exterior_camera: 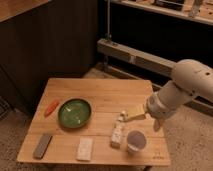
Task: Move the arm in a circular motion
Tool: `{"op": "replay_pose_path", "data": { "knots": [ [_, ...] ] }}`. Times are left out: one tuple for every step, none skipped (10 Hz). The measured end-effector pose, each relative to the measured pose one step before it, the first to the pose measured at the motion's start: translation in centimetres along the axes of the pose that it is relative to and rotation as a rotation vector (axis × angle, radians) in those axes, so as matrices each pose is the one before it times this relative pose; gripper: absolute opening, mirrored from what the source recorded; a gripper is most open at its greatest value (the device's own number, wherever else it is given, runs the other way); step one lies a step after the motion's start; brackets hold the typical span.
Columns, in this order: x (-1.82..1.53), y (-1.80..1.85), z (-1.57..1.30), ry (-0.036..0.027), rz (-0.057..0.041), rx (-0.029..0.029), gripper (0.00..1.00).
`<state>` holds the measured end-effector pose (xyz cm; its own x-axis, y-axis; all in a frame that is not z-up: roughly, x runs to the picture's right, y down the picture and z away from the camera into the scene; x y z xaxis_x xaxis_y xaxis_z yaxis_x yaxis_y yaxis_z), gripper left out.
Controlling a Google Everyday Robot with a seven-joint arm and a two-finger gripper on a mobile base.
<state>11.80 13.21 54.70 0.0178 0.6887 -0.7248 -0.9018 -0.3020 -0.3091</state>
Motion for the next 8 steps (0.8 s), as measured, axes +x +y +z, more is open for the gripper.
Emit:
{"op": "replay_pose_path", "data": {
  "knots": [
    [-0.327, 1.861, 0.409, 0.00243, -0.02390, 0.00748, 0.80],
    [-0.883, 1.733, 0.637, 0.00294, -0.02824, 0.01208, 0.80],
    [-0.624, 1.112, 0.413, 0.00458, -0.02336, 0.00714, 0.80],
    [-0.717, 1.608, 0.854, 0.00844, -0.03031, 0.01247, 0.80],
    [-0.641, 1.698, 0.766, 0.00392, -0.02374, 0.00702, 0.80],
    [-0.768, 1.352, 0.537, 0.00120, -0.01321, 0.00623, 0.80],
    [-1.757, 1.857, 0.713, 0.00174, -0.01998, 0.00717, 0.80],
    [-1.876, 1.339, 0.452, 0.00004, -0.02096, 0.00494, 0.80]
  ]
}}
